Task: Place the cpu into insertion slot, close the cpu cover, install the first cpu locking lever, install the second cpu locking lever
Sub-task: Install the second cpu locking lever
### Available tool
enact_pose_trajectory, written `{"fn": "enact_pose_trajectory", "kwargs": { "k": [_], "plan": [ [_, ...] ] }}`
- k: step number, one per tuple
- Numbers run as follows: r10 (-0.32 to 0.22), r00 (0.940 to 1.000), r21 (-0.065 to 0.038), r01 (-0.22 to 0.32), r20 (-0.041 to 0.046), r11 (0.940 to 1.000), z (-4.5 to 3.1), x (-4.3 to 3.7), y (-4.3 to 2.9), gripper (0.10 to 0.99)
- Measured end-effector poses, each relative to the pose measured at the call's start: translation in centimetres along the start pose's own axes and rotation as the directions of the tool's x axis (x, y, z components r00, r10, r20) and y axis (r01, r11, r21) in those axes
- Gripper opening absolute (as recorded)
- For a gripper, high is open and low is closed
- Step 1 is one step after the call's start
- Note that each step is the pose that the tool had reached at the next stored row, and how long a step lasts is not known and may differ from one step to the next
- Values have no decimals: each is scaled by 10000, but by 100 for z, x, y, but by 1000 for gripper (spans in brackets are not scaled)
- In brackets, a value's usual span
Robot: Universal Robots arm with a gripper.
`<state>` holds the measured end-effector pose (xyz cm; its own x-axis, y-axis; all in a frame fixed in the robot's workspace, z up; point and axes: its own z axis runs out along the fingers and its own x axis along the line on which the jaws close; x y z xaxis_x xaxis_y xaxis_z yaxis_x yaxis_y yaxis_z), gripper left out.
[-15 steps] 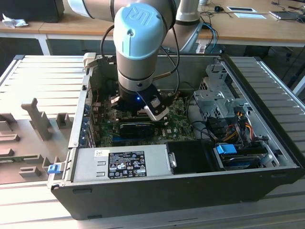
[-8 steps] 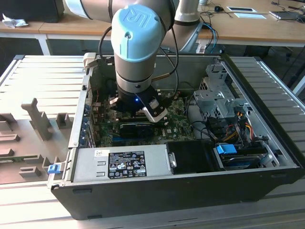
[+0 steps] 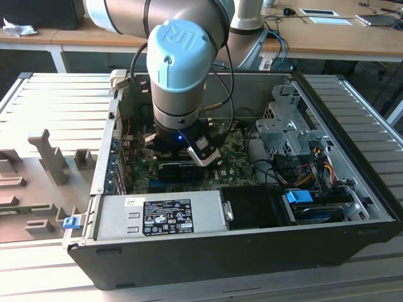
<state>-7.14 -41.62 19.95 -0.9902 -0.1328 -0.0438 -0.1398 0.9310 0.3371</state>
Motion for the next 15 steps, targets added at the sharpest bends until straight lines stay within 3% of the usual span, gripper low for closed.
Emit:
{"fn": "enact_pose_trajectory", "kwargs": {
  "k": [6, 15],
  "plan": [
    [2, 10000, -109, -2, 16, 9999, 47, 12, 1, 106],
    [1, 10000, -141, -1, 19, 9999, 102, 57, 50, 106]
  ]
}}
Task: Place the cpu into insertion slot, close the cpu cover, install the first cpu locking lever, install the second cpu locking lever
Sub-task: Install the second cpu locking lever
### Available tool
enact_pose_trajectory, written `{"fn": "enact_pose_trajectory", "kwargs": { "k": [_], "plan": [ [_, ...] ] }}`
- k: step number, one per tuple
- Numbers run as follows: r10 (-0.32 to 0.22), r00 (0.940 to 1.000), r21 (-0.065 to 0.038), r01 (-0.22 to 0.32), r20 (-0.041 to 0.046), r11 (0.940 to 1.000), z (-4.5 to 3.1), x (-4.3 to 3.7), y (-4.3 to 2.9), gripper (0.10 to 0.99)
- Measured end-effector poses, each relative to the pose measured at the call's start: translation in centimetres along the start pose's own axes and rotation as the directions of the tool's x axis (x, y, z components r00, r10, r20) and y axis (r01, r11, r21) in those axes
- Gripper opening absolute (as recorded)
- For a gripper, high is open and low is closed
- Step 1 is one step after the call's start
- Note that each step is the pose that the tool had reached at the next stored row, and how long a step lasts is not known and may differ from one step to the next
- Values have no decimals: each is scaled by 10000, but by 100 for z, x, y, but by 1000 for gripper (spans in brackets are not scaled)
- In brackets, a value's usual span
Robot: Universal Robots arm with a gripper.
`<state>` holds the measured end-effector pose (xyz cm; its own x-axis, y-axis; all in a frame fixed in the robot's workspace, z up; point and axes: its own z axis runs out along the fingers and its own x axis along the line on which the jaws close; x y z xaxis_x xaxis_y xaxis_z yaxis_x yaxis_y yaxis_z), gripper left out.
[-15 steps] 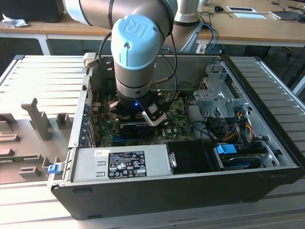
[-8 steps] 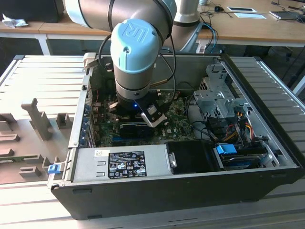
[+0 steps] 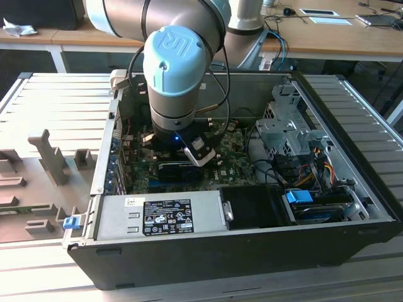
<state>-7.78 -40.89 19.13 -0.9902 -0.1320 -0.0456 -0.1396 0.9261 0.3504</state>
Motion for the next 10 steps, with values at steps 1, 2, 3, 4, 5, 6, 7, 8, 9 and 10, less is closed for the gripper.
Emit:
{"fn": "enact_pose_trajectory", "kwargs": {
  "k": [1, 2, 3, 4, 5, 6, 7, 8, 9, 10],
  "plan": [
    [-2, 10000, 1, 2, -1, 10000, 0, 1, 0, 106],
    [-2, 10000, -2, 2, 1, 10000, -9, 0, 3, 106],
    [-3, 10000, -11, 3, 6, 10000, -25, -1, 11, 106],
    [-1, 10000, -14, 1, 4, 10000, -67, -2, 26, 106],
    [-1, 10000, -15, 1, 4, 10000, -95, -3, 36, 106],
    [0, 10000, -15, 0, 4, 10000, -135, -5, 51, 106],
    [0, 10000, -15, 0, 4, 10000, -188, -8, 71, 106],
    [0, 10000, -15, 0, 4, 10000, -212, -9, 80, 106],
    [-1, 10000, -15, 1, 3, 10000, -230, -10, 87, 106],
    [-1, 10000, -15, 1, 3, 10000, -252, -11, 95, 106]
  ]
}}
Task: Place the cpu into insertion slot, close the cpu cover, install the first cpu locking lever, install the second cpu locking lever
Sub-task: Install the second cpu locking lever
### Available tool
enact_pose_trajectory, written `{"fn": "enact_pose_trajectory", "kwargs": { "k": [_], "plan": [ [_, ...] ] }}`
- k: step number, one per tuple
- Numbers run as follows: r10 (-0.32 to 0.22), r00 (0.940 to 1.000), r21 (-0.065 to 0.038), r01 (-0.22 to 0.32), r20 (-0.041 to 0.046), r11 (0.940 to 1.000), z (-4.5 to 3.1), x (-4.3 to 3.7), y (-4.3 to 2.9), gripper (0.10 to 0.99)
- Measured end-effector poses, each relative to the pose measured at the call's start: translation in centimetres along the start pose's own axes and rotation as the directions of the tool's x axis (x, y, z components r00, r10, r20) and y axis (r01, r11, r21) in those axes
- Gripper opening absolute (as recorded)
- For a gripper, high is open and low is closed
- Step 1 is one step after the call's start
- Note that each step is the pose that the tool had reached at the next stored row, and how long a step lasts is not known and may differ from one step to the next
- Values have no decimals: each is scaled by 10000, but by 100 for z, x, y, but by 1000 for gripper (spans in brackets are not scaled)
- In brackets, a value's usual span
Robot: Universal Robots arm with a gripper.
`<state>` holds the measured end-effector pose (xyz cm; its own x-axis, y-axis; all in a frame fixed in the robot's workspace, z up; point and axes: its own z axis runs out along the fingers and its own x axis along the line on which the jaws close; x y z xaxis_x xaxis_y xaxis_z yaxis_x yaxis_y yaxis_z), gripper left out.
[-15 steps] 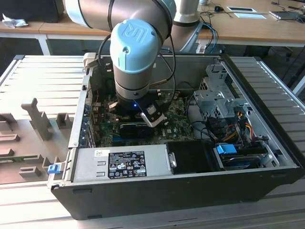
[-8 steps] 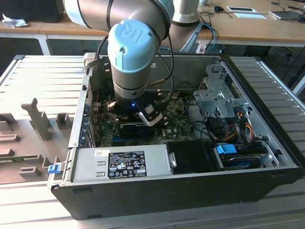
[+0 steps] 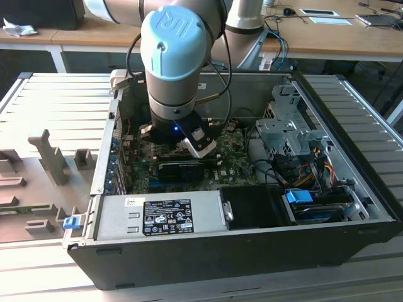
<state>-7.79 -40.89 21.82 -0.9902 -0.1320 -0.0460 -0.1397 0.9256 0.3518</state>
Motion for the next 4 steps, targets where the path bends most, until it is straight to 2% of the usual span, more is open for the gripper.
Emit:
{"fn": "enact_pose_trajectory", "kwargs": {
  "k": [4],
  "plan": [
    [0, 10000, -1, 0, 1, 10000, -13, -1, 5, 106]
  ]
}}
